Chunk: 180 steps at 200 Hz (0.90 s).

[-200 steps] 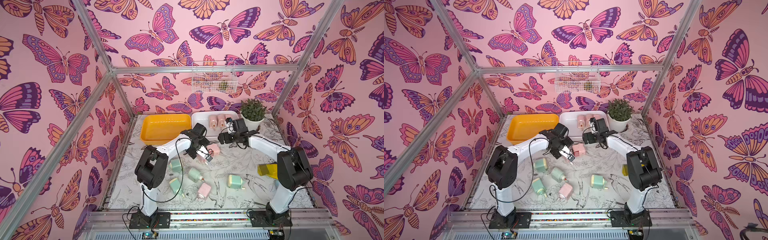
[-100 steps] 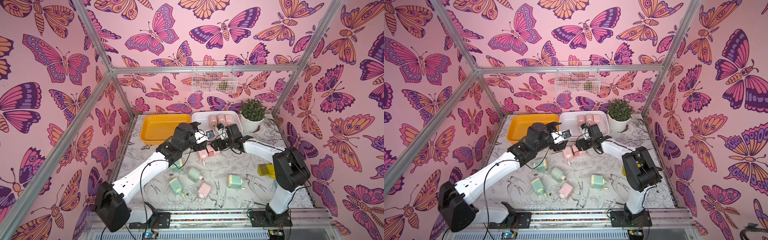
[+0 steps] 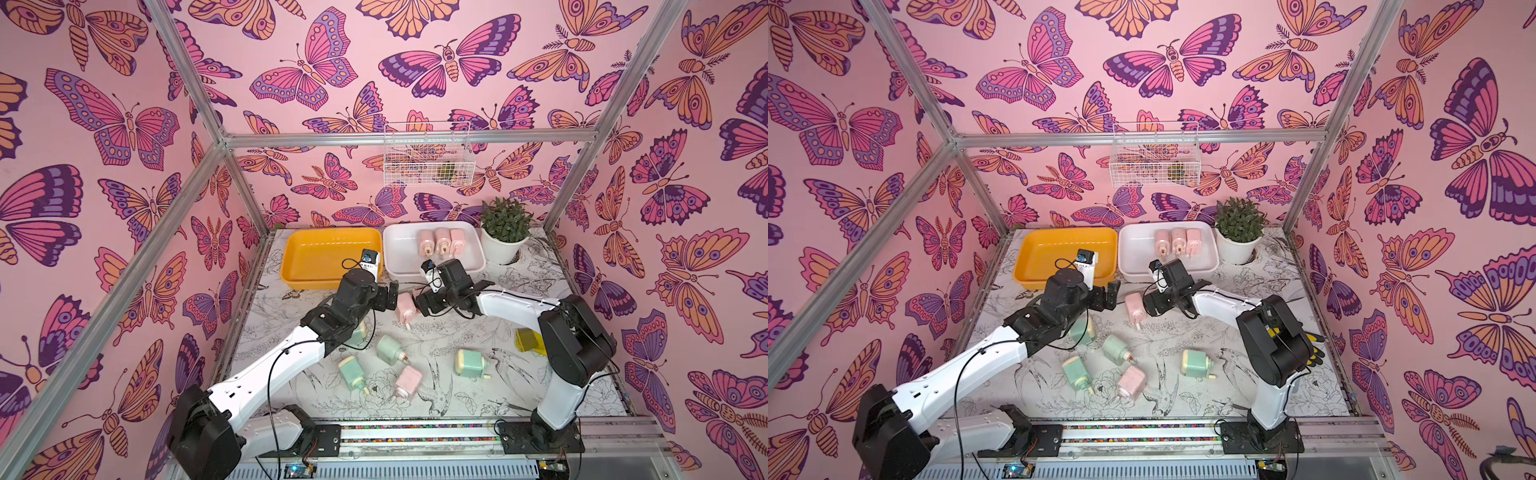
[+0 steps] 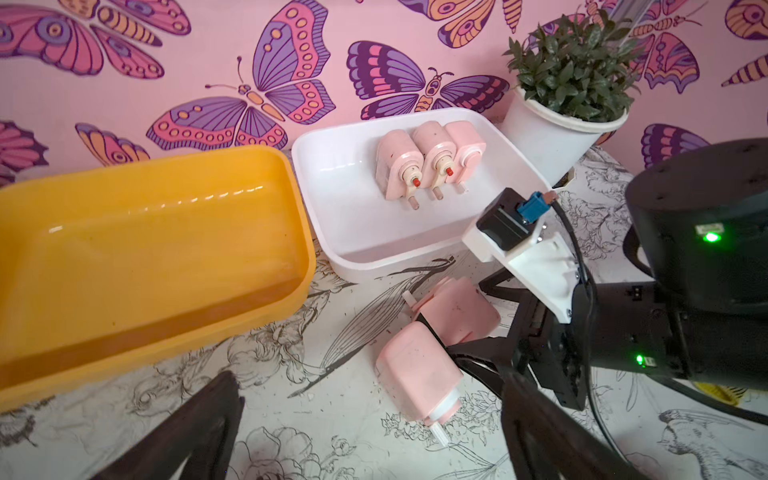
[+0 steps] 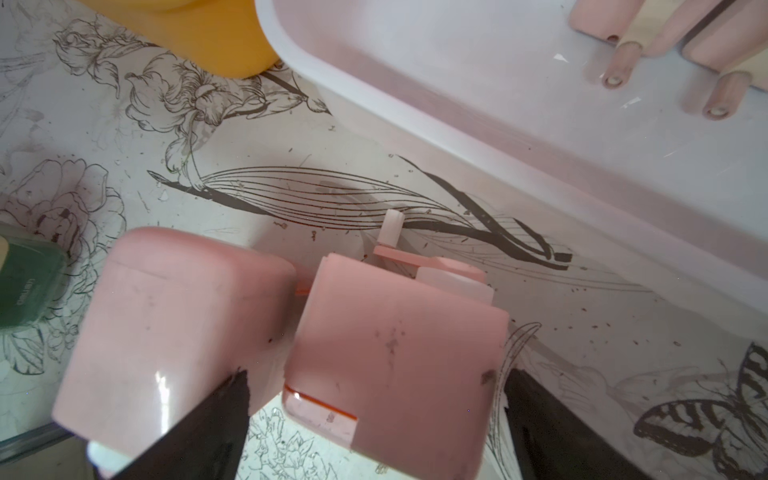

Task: Place the pencil sharpeners by color into the storage box
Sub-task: Adjust the pencil sharpener at the center of the board, then pick up the pencil sharpener from the center of the board.

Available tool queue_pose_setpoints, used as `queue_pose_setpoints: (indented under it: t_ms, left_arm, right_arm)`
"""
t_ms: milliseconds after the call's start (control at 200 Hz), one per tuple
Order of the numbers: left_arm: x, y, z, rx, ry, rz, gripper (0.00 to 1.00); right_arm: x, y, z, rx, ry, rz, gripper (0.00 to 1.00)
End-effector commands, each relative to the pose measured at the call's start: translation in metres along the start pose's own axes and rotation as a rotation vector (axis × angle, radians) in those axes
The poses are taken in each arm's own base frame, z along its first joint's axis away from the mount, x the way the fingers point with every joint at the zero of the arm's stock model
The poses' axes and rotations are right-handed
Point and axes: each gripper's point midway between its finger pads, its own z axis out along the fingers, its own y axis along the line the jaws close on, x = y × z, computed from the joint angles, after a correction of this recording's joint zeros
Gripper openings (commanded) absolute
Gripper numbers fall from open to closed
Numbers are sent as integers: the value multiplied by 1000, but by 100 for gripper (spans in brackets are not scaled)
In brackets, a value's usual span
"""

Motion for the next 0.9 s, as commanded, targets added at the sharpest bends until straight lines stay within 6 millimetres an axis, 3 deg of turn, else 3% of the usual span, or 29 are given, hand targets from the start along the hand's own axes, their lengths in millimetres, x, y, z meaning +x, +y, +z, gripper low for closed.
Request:
queue_pose_setpoints:
  t_ms: [0,185,416,616,711,766,896]
  left_arm:
    - [43,13,4,-80,170,-124,100]
    - [80,-1,26,-86,365,-159,100]
    - [96,-32,47,-85,476,-114,100]
    - [95,-44,69,-147,465,-89,100]
    - [96,-44,80,-173,467,-87,100]
    - [98,-41,84,-208,469,-86,100]
    - [101,-37,95,-255,468,-95,91]
  right_arm:
    - [3,6,-4,3,7,-31,99]
    - [8,11,-7,5,14,-57,99]
    - [14,1,-15,76,6,-51,99]
    - [8,-29,-44,234,-141,48,99]
    - [16,-53,-52,355,-164,119,100]
    - [11,-66,-66,415,-197,170,100]
    - [16,-93,-78,533,-215,262,100]
